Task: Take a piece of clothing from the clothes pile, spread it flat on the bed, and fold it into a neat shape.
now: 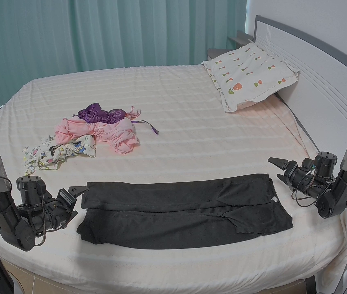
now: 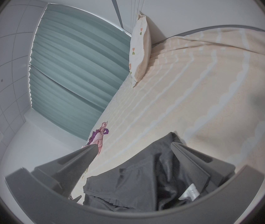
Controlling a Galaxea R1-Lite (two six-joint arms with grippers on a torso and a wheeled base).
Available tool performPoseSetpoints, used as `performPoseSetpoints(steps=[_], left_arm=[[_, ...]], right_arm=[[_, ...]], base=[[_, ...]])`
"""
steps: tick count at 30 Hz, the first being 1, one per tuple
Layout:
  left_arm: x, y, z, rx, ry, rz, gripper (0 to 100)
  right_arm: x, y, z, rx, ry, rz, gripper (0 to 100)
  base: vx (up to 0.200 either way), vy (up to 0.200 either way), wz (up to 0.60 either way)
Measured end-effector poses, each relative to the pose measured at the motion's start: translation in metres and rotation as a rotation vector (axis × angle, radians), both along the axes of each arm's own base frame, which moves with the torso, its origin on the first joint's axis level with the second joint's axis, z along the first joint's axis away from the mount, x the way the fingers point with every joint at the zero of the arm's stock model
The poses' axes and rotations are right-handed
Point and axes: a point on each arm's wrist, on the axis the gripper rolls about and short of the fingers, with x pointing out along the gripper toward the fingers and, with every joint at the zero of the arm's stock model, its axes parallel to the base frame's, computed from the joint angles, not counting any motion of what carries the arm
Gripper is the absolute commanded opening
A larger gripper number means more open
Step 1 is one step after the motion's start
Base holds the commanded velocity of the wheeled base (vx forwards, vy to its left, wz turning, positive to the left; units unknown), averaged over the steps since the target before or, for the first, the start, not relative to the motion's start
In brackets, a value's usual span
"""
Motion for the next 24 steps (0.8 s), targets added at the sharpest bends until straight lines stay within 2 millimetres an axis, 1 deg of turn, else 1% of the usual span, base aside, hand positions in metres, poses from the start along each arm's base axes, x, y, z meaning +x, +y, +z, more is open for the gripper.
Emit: performPoseSetpoints(steps=[3,9,15,24], left_arm=[[0.000,0.000,0.000,0.000,-0.001,0.001,100],[0.000,0.000,0.000,-0.001,0.003,-0.001,100],[-0.007,-0.009,-0.003,0.006,0.022,-0.043,100],[-0.030,-0.035,-0.012,0.166,0.051,-0.260,100]], right_arm=[[-0.003,0.001,0.006,0.008,-0.013,0.004,100],[-0.007,0.007,0.011,0.012,-0.019,0.022,100],[-0.009,0.008,0.013,0.012,-0.030,0.024,100],[-0.009,0.006,0.013,0.012,-0.032,0.021,100]], base=[[0.000,0.200,0.00],[0.000,0.200,0.00],[0.000,0.000,0.00],[0.000,0.000,0.00]])
